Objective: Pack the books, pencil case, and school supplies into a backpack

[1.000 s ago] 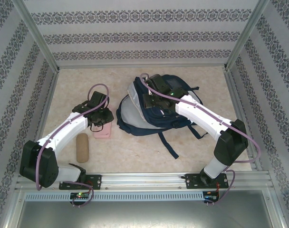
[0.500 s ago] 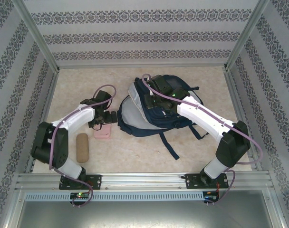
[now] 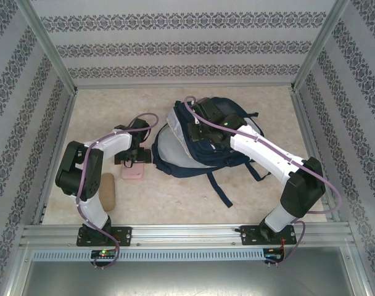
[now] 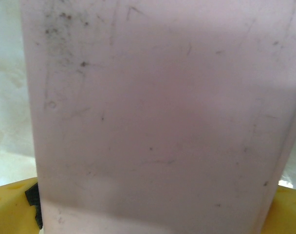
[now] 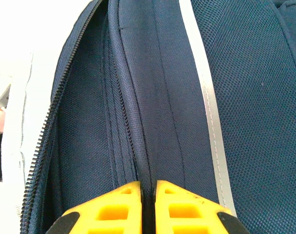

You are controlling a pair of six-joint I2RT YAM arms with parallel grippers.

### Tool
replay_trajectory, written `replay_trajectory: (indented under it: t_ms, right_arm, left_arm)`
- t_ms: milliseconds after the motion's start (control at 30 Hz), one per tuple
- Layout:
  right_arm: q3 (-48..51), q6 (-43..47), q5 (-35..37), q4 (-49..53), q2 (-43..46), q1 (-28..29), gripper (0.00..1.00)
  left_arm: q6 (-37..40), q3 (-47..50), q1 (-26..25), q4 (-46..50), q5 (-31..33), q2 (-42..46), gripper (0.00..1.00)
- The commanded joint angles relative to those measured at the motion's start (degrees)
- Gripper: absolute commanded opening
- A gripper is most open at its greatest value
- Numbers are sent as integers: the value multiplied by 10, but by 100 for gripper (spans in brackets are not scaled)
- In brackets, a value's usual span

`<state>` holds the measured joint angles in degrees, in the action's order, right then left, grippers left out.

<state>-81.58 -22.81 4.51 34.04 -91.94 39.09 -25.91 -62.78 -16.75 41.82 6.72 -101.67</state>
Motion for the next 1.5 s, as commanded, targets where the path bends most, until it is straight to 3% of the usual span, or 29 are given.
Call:
replay_trajectory:
  t_ms: [0, 67, 300, 500, 667, 967, 1133, 1333, 1467]
  right_arm:
    - [-1, -13, 4, 0, 14, -12, 10]
    - [-1, -12, 1, -1, 13, -14, 10]
    - [-5, -11, -7, 0, 22, -25, 10]
    - [-13, -19, -36, -3, 44, -50, 9]
    - [-18, -33, -71, -6, 66, -82, 8]
    - [-17, -51, -122, -12, 98, -118, 8]
    - [-17, -58, -140, -15, 98, -123, 8]
    - [-17, -58, -145, -15, 100, -127, 8]
    - [-11, -58, -151, -18, 99, -130, 8]
  left_arm:
    - [10, -5, 6, 32, 18, -15, 100]
    - [6, -8, 6, 35, 13, -19, 98]
    - [-36, -16, 3, 46, -34, 59, 73]
    - [-96, -52, -18, 67, -70, 128, 70]
    - [-188, -71, -64, 7, -133, 148, 70]
    - [-324, -188, -173, -75, -109, 29, 67]
    - [-398, -217, -196, -123, -108, -37, 67]
    - [-455, -242, -212, -69, -69, -83, 65]
    - [-478, -223, -214, -73, -76, -96, 65]
